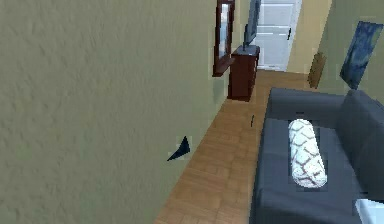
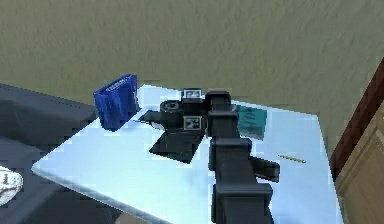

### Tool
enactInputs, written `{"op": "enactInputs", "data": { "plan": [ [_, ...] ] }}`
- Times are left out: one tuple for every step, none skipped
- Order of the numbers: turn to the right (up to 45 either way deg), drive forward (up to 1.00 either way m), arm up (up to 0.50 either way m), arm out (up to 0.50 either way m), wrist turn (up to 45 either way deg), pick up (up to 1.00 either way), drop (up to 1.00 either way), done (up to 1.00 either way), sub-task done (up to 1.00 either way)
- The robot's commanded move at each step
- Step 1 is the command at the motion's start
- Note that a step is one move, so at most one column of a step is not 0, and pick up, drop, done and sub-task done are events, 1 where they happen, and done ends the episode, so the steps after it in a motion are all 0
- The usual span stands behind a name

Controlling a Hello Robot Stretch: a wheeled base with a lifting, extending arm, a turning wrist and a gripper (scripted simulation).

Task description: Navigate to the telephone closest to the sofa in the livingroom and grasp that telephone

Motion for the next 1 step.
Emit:
{"op": "enactInputs", "data": {
  "plan": [
    [0.0,0.00,0.00,0.00,0.0,0.00,0.00,1.00,0.00]
  ]
}}
